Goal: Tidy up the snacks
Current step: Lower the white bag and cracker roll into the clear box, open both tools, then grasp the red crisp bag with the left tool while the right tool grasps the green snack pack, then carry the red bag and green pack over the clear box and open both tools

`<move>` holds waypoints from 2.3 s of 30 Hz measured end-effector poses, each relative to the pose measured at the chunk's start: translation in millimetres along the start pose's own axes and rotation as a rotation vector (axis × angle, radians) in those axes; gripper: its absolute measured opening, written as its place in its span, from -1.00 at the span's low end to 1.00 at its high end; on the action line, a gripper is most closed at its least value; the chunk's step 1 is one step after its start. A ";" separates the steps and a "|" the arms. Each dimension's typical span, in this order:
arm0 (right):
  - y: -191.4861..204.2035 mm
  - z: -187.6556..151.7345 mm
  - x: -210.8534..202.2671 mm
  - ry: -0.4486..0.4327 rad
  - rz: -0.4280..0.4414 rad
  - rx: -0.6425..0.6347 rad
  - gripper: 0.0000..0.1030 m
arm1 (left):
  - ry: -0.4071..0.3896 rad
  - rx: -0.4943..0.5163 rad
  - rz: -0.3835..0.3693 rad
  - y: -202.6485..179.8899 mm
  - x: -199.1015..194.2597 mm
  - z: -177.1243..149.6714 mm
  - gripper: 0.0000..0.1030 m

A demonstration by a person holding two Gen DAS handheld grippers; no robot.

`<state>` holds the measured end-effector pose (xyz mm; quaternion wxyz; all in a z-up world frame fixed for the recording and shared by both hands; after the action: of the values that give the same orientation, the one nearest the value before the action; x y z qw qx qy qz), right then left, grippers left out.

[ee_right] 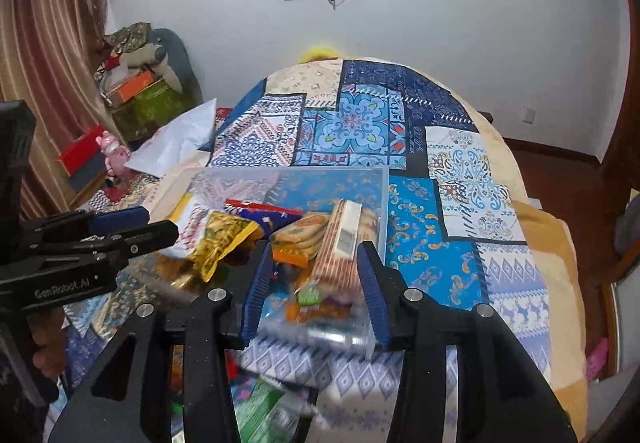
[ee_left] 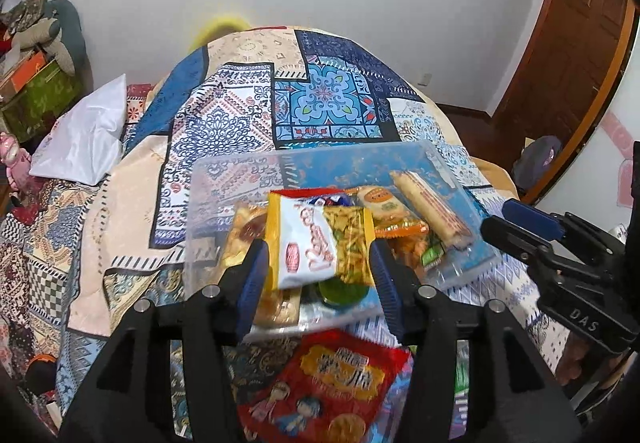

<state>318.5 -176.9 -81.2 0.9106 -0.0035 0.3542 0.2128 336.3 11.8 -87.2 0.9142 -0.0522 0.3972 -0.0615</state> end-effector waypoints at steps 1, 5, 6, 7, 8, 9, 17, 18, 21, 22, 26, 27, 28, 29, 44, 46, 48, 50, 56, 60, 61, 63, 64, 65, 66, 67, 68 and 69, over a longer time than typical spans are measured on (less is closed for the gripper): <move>1.1 -1.7 -4.3 0.001 0.004 0.000 -0.21 | 0.003 0.003 0.000 0.5 -3.8 -2.7 0.06; 4.9 -12.0 -16.1 0.016 0.027 0.008 -0.10 | 0.025 0.017 -0.002 1.3 -15.0 -18.8 0.17; 5.6 -16.3 -18.5 0.022 0.029 0.008 -0.08 | 0.032 0.020 -0.004 1.3 -16.3 -23.0 0.20; 6.4 -20.5 -19.5 0.027 0.027 0.007 -0.08 | 0.042 0.023 -0.005 1.3 -17.4 -28.4 0.22; 7.1 -25.7 -20.4 0.037 0.026 0.008 -0.08 | 0.055 0.026 -0.007 1.1 -18.0 -35.1 0.24; 7.6 -30.6 -20.6 0.047 0.028 0.013 -0.08 | 0.064 0.028 -0.009 1.3 -17.3 -38.7 0.24; 10.7 -71.8 -7.5 0.161 0.058 0.054 -0.08 | 0.150 0.104 -0.038 -7.9 -12.9 -81.6 0.24; 12.7 -76.2 -3.5 0.178 0.063 0.055 -0.08 | 0.155 0.110 -0.041 -8.1 -12.9 -84.6 0.27; 19.0 -85.7 6.1 0.213 0.070 0.043 -0.08 | 0.173 0.125 -0.053 -9.5 -11.1 -93.4 0.46; 21.0 -88.6 10.2 0.224 0.073 0.039 -0.08 | 0.180 0.133 -0.056 -10.7 -10.2 -95.5 0.50; 21.1 -95.8 18.2 0.250 0.083 0.046 -0.08 | 0.208 0.168 -0.046 -13.6 0.2 -99.7 0.51; 20.2 -97.4 18.1 0.250 0.085 0.051 -0.07 | 0.213 0.174 -0.035 -13.4 4.6 -99.7 0.51; 17.6 -98.0 18.6 0.251 0.085 0.058 -0.05 | 0.220 0.174 -0.030 -13.1 8.3 -100.0 0.51; 15.5 -98.6 18.4 0.251 0.082 0.062 -0.04 | 0.228 0.172 -0.030 -12.6 12.0 -100.0 0.51; 3.9 -109.3 18.8 0.253 0.091 0.101 0.04 | 0.263 0.167 -0.002 -8.6 47.5 -105.4 0.50; 6.4 -108.5 21.2 0.251 0.096 0.103 0.04 | 0.250 0.159 0.009 -5.3 46.7 -106.2 0.29; 8.9 -107.8 23.7 0.251 0.101 0.102 -0.01 | 0.233 0.160 0.010 -2.9 43.9 -107.6 0.18; 11.3 -108.3 24.9 0.251 0.106 0.094 -0.25 | 0.217 0.162 0.006 -2.3 40.3 -108.9 0.17; 7.6 -110.2 20.1 0.246 0.111 0.107 -0.45 | 0.179 0.175 -0.008 -6.6 22.9 -115.2 0.16; 6.5 -109.9 14.2 0.242 0.106 0.109 -0.46 | 0.162 0.170 -0.003 -7.9 9.9 -113.1 0.16; 6.8 -110.1 10.8 0.237 0.106 0.108 -0.46 | 0.156 0.168 -0.004 -8.0 5.2 -112.1 0.16; 7.8 -108.6 6.4 0.228 0.103 0.106 -0.47 | 0.143 0.166 -0.004 -7.5 -2.7 -108.2 0.16; 7.7 -107.5 3.9 0.222 0.102 0.106 -0.47 | 0.137 0.164 -0.005 -6.5 -5.0 -105.2 0.16; 8.2 -105.8 2.5 0.217 0.099 0.106 -0.47 | 0.131 0.161 -0.005 -6.3 -7.7 -102.9 0.16; 8.6 -103.8 -0.4 0.212 0.096 0.103 -0.55 | 0.121 0.154 -0.007 -5.6 -13.1 -100.0 0.16; 8.8 -101.6 -2.4 0.205 0.096 0.101 -0.58 | 0.115 0.150 -0.007 -5.8 -17.7 -99.2 0.16; 9.0 -98.4 -5.3 0.199 0.102 0.104 -0.58 | 0.103 0.146 -0.005 -5.5 -22.7 -96.2 0.16; 8.9 -95.5 -8.4 0.189 0.104 0.105 -0.59 | 0.093 0.142 0.000 -5.9 -27.9 -93.8 0.16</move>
<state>248.1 -187.0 -146.0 0.8600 0.0424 0.4487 0.2395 248.3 5.9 -129.9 0.8962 0.0157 0.4338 -0.0917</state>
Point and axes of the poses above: each gripper's, at about its wrist camera, not at the fingertips, and x roughly the way its jaws point, y to its left, z to its top, the point moved 2 cm from there along x, roughly the way its jaws point, and after that the axes turned 2 degrees about -y, right-handed, at the moved point
